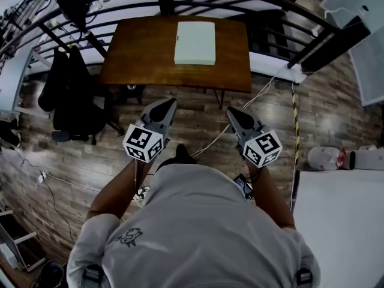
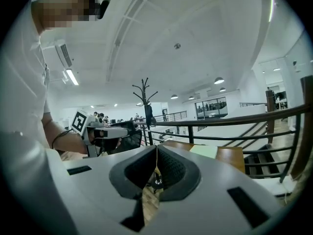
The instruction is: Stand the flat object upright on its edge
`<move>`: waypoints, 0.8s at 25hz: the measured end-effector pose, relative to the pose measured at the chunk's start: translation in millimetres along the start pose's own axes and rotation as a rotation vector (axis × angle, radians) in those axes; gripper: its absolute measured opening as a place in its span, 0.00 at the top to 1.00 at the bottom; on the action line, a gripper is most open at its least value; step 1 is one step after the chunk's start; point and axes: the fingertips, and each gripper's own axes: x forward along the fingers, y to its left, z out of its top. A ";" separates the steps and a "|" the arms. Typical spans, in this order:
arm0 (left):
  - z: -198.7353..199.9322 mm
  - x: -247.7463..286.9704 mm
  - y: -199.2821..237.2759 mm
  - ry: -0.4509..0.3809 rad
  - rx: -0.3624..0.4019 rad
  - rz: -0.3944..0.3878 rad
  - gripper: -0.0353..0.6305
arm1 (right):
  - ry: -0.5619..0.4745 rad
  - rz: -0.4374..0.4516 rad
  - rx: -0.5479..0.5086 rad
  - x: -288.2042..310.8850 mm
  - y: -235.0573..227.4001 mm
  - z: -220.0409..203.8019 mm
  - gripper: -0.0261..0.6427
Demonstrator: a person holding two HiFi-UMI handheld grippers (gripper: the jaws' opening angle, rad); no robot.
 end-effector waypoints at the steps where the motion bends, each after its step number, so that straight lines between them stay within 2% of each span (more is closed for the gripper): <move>1: 1.9 3.8 9.8 0.001 -0.003 -0.004 0.94 | 0.000 -0.006 0.002 9.9 -4.1 2.6 0.91; 11: 12.3 29.9 88.7 0.016 -0.047 -0.034 0.94 | 0.011 -0.063 0.036 84.3 -25.3 12.5 0.91; 20: 11.3 43.6 110.9 0.021 -0.051 -0.021 0.94 | 0.012 -0.057 0.062 106.4 -45.3 12.1 0.91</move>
